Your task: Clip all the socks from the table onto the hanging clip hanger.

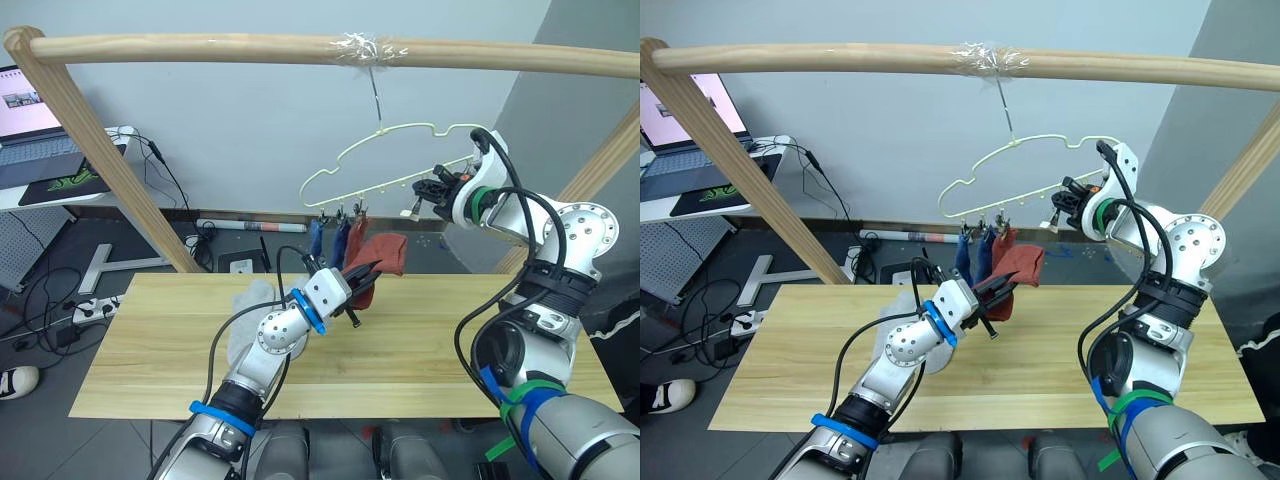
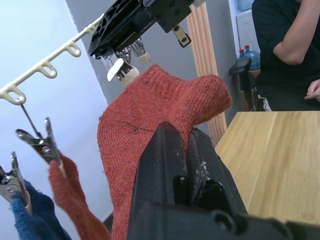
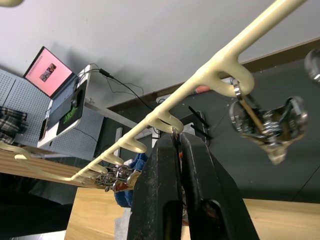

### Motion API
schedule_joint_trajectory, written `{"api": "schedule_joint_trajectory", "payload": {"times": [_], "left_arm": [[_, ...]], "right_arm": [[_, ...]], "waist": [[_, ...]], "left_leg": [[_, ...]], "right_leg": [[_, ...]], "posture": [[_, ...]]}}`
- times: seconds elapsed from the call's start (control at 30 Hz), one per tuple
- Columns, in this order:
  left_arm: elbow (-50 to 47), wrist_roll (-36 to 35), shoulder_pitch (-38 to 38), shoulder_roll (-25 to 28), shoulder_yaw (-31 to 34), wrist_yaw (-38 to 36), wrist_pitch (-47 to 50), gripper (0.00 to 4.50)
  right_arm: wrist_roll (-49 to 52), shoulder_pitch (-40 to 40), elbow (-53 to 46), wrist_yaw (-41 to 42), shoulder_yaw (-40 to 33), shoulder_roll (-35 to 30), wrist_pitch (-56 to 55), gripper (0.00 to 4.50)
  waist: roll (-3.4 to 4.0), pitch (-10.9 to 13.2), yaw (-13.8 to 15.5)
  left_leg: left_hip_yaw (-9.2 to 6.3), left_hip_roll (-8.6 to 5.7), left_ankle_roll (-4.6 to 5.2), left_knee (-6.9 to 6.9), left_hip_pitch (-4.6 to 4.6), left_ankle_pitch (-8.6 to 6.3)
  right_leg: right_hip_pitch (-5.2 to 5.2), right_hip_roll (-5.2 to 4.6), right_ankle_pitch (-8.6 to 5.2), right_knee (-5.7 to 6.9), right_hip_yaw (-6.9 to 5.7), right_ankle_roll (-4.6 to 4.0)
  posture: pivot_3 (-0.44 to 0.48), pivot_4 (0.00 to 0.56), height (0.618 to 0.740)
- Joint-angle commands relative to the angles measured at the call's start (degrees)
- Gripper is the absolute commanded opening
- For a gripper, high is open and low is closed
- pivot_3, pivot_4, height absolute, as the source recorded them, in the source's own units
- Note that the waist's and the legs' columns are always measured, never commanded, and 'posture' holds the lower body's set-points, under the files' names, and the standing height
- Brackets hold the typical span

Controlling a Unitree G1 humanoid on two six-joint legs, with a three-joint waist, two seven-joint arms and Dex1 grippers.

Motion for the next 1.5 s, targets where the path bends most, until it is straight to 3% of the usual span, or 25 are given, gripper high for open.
{"api": "schedule_joint_trajectory", "payload": {"times": [0.03, 1.2, 1.5], "left_arm": [[-0.88, -1.40, -1.36, -0.95, 0.80, 0.83, -1.74, 0.02], [8.61, -3.33, -8.45, -6.48, 1.30, 1.79, -2.26, 0.02], [7.66, -4.51, -6.61, -6.59, 0.34, -0.30, -2.52, 0.02]], "right_arm": [[-0.66, -0.94, -0.27, -0.97, -1.95, -1.43, 0.61, 0.00], [-2.96, -3.78, -5.32, -3.49, -7.62, 3.72, 7.38, 0.00], [-4.37, -4.59, -5.14, -2.66, -7.82, 3.35, 7.78, 0.00]], "waist": [[-0.01, 0.04, 0.00], [0.05, 0.20, -1.25], [0.06, 0.20, -1.36]], "left_leg": [[0.00, 0.00, 0.00, 0.00, 0.00, 0.00], [-0.02, 0.00, 0.03, -0.04, -0.10, -0.02], [-0.01, 0.00, 0.03, -0.04, -0.11, -0.02]], "right_leg": [[0.00, 0.00, 0.00, 0.00, 0.00, 0.00], [-0.02, 0.00, -0.01, -0.18, -0.03, 0.00], [-0.02, 0.00, -0.01, -0.19, -0.02, 0.01]], "posture": [[0.088, 0.159, 0.740], [0.039, 0.173, 0.740], [0.034, 0.166, 0.740]]}}
